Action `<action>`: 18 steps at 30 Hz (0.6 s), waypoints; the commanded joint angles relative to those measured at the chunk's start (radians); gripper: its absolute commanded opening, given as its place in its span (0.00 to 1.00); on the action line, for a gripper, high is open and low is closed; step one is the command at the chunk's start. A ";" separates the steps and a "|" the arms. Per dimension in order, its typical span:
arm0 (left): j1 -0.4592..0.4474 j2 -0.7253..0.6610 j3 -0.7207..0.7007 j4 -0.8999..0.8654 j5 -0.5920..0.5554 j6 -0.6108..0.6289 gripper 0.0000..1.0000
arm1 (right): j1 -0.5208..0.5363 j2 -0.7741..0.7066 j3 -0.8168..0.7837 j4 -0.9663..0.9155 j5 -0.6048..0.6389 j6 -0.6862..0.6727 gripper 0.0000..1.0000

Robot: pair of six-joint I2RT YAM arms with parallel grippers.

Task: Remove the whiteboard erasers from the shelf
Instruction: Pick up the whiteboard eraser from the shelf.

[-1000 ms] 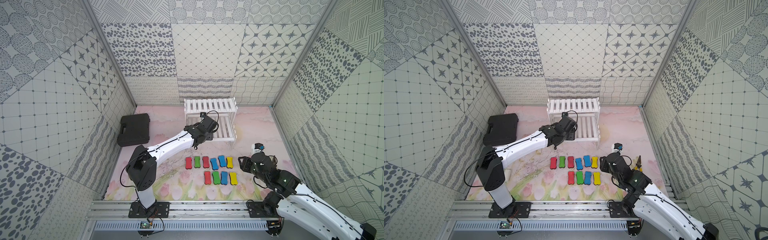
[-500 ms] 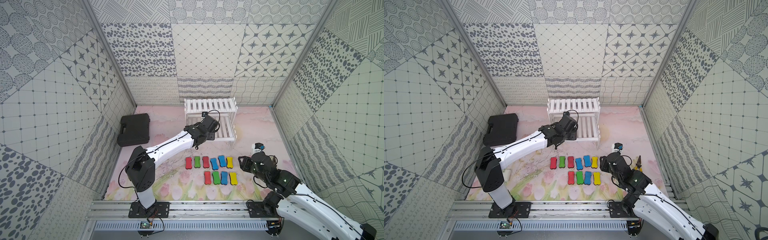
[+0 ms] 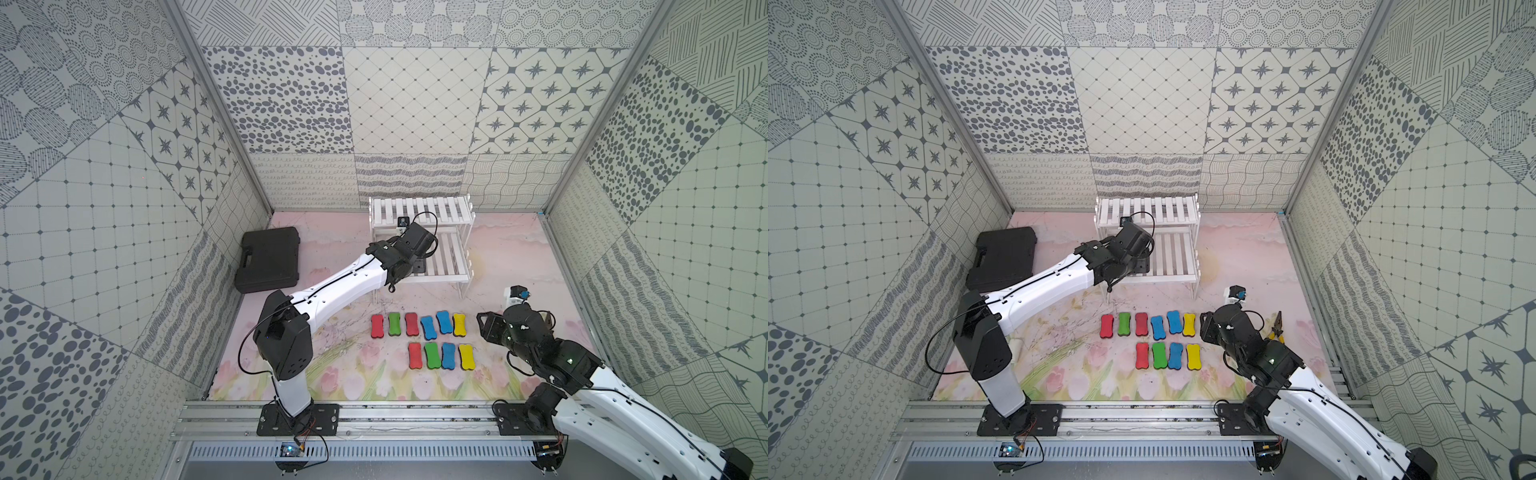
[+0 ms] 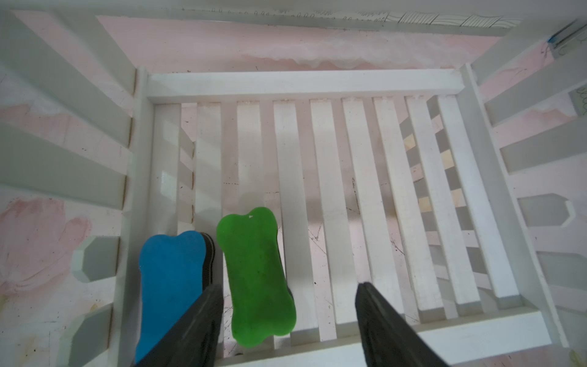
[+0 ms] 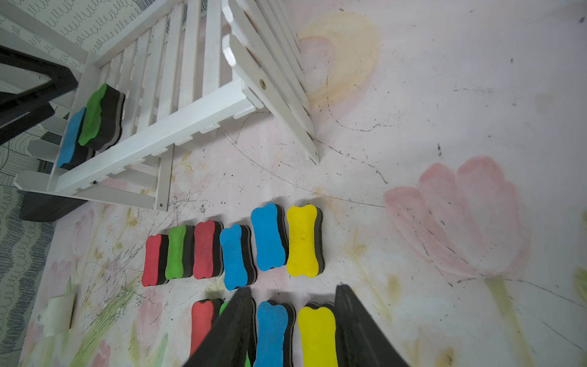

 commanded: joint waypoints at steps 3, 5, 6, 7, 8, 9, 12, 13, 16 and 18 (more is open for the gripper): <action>0.021 0.039 0.033 -0.086 -0.011 -0.041 0.69 | -0.011 -0.006 0.003 0.032 -0.006 -0.019 0.47; 0.026 0.045 0.033 -0.089 -0.002 -0.041 0.69 | -0.015 -0.003 0.003 0.032 -0.010 -0.020 0.47; 0.027 0.048 0.034 -0.087 0.003 -0.042 0.69 | -0.018 -0.001 0.003 0.033 -0.012 -0.021 0.47; 0.028 0.054 0.038 -0.088 0.007 -0.038 0.69 | -0.020 0.000 0.005 0.032 -0.014 -0.023 0.47; 0.027 0.059 0.043 -0.093 0.009 -0.038 0.69 | -0.020 0.001 0.006 0.033 -0.014 -0.023 0.47; 0.028 0.067 0.051 -0.101 0.011 -0.036 0.68 | -0.022 0.002 0.006 0.033 -0.014 -0.026 0.47; 0.028 0.087 0.069 -0.114 0.016 -0.034 0.68 | -0.028 0.001 0.008 0.033 -0.019 -0.026 0.47; 0.029 0.092 0.071 -0.115 0.014 -0.032 0.66 | -0.030 0.002 0.008 0.033 -0.019 -0.026 0.47; 0.031 0.098 0.073 -0.120 0.016 -0.032 0.60 | -0.035 0.001 0.006 0.033 -0.022 -0.029 0.47; 0.034 0.100 0.073 -0.126 0.020 -0.032 0.58 | -0.038 0.001 0.005 0.033 -0.027 -0.028 0.47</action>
